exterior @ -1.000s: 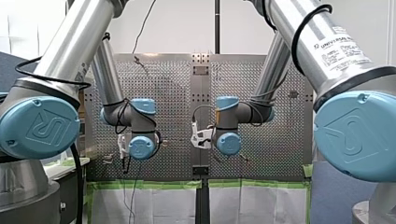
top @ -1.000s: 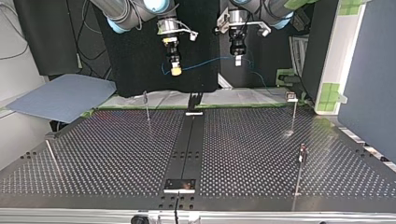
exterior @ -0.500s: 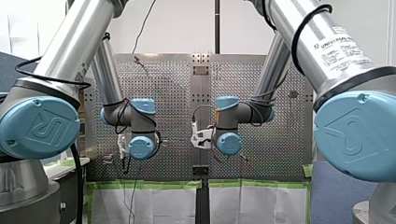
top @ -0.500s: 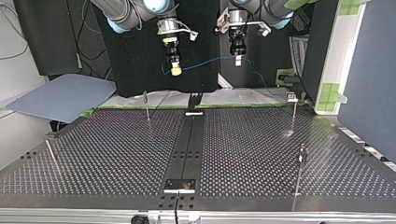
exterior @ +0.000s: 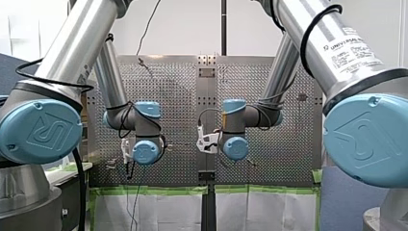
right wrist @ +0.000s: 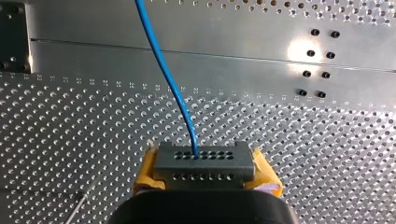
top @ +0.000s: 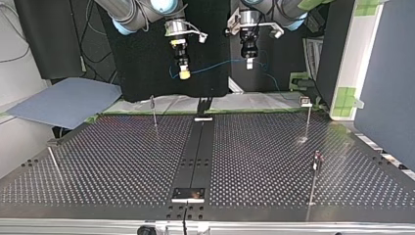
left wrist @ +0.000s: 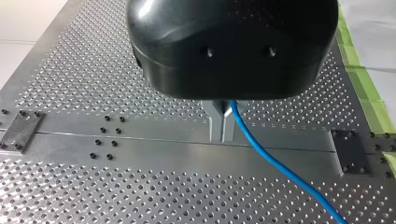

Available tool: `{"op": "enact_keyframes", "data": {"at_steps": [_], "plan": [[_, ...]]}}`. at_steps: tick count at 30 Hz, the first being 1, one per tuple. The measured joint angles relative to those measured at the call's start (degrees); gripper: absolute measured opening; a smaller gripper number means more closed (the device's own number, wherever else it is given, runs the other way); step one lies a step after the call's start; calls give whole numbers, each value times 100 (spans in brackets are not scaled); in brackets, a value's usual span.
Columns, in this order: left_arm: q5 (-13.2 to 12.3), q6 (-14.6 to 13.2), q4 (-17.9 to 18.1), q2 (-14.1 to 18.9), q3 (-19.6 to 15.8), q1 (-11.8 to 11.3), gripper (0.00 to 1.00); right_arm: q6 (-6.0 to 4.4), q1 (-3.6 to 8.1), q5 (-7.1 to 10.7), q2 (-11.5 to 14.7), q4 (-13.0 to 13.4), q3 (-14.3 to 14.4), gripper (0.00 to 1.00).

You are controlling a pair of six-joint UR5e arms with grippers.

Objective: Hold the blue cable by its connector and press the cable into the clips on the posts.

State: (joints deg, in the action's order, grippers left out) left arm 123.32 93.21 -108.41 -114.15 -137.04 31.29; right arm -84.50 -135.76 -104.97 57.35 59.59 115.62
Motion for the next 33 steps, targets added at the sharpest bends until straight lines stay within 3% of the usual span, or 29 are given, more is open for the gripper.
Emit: {"op": "enact_keyframes", "data": {"at_steps": [4, 11, 16, 26, 28, 33], "plan": [[-107, -106, -108, -106, -54, -12, 0, -85, -86, -85, -86, -86, -87, 0], [-398, -273, -395, -396, -73, -15, 0, -344, -389, -389, -389, -388, -343, 0], [-562, -285, -603, -616, -74, -15, 0, -380, -629, -527, -629, -577, -380, 0], [-594, -285, -675, -781, -73, -13, 0, -386, -1123, -552, -1129, -622, -385, 0], [-589, -252, -709, -748, -40, 11, 0, -406, -1159, -574, -1198, -625, -368, 0], [-601, -68, -894, -567, 142, 54, 0, -610, -1144, -778, -1102, -616, -348, 0]]}}
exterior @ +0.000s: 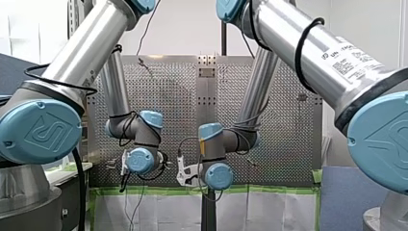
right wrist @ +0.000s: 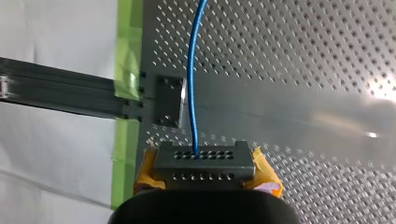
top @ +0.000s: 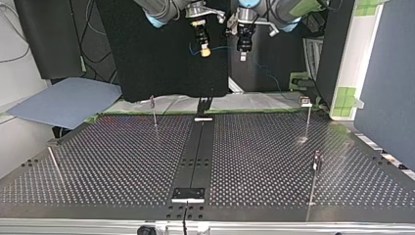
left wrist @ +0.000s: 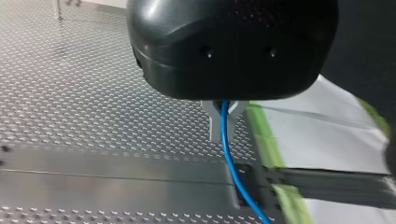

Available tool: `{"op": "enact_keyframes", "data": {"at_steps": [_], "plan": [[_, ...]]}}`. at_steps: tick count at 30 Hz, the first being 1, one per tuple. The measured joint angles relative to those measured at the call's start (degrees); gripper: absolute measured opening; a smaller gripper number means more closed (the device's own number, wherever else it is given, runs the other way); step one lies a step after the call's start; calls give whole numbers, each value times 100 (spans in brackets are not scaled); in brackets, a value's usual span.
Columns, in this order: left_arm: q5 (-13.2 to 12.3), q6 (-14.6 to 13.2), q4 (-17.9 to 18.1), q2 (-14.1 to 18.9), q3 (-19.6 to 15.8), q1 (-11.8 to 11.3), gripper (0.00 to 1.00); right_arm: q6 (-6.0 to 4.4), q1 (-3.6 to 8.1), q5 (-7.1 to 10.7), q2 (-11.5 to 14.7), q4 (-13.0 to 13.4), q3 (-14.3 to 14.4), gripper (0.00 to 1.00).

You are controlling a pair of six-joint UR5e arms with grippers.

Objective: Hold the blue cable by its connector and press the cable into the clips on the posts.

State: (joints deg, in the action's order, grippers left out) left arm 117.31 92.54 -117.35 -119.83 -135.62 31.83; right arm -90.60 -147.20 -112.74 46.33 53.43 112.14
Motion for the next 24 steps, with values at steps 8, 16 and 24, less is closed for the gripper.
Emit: {"op": "enact_keyframes", "data": {"at_steps": [8, 16, 24], "plan": [[-132, 404, -401, 403, 167, -98, 0, -429, 82, 47, 419, -287, -258, 0], [80, 670, -781, 784, 430, -175, 0, -550, 114, 149, 794, -629, -411, 0], [57, 812, -1135, 1138, 781, -267, 0, -573, 292, 518, 1211, -1032, -792, 0]]}}
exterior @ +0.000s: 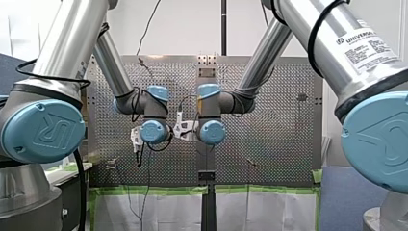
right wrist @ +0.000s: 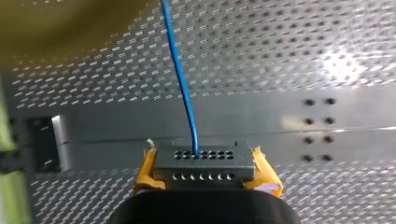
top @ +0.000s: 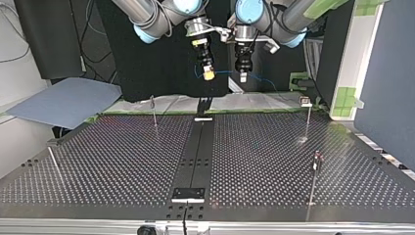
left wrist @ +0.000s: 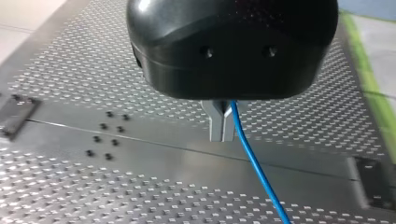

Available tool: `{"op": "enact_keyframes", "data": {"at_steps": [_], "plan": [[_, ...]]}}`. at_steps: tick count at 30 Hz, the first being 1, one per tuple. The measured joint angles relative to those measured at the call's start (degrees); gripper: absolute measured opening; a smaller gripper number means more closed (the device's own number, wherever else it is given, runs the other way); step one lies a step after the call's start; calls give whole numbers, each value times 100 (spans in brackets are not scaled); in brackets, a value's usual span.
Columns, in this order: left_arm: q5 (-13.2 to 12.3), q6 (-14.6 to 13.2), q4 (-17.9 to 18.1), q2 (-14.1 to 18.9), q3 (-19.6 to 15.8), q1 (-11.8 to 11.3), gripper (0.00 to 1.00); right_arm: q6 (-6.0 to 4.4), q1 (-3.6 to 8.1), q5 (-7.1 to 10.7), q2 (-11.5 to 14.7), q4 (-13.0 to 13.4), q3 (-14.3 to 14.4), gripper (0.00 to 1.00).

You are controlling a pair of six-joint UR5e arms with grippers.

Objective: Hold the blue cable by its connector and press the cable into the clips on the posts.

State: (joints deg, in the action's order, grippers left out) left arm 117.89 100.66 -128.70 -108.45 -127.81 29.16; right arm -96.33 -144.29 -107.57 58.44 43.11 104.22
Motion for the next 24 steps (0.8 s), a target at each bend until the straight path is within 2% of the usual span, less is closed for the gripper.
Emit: {"op": "enact_keyframes", "data": {"at_steps": [9, 18, 24], "plan": [[3, 96, -484, 482, 263, -162, 0, 22, 197, 449, 462, -464, -462, 0], [23, 173, -958, 956, 471, -369, 0, 17, 401, 696, 902, -902, -901, 0], [-97, 317, -1248, 1248, 745, -535, 0, 2, 558, 937, 1170, -1171, -1114, 0]]}}
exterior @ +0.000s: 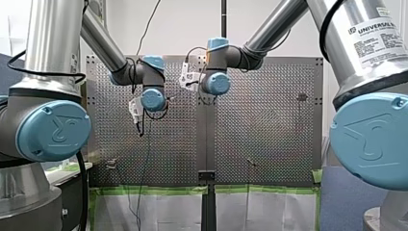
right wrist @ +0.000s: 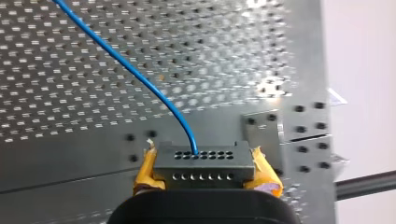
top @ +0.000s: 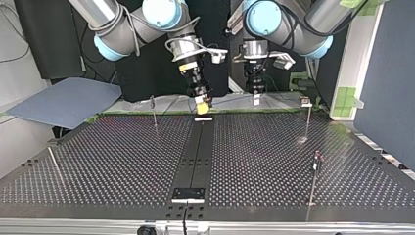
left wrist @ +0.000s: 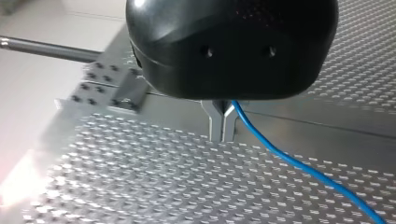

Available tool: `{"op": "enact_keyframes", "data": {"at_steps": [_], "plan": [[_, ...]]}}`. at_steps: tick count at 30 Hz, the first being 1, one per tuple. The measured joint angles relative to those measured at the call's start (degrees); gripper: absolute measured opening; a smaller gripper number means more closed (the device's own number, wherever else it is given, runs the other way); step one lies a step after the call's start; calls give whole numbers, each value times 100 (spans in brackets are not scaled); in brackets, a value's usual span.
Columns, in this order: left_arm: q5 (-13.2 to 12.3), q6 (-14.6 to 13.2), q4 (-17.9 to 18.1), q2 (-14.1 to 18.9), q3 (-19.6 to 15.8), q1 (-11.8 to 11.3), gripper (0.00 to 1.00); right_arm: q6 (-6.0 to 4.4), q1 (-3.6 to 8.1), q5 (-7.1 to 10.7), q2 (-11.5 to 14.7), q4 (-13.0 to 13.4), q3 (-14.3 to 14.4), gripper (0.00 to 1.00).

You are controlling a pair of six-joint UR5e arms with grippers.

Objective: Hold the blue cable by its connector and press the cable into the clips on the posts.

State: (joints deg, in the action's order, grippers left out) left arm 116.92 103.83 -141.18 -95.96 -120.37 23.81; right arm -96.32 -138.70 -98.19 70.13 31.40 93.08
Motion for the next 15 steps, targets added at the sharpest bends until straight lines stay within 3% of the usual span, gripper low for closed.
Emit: {"op": "enact_keyframes", "data": {"at_steps": [10, 15], "plan": [[-84, -11, -456, 453, 450, -225, 0, -49, 189, 479, 466, -487, -268, 0], [-194, -43, -675, 672, 593, -358, 0, -21, 220, 647, 385, -768, -474, 0]]}}
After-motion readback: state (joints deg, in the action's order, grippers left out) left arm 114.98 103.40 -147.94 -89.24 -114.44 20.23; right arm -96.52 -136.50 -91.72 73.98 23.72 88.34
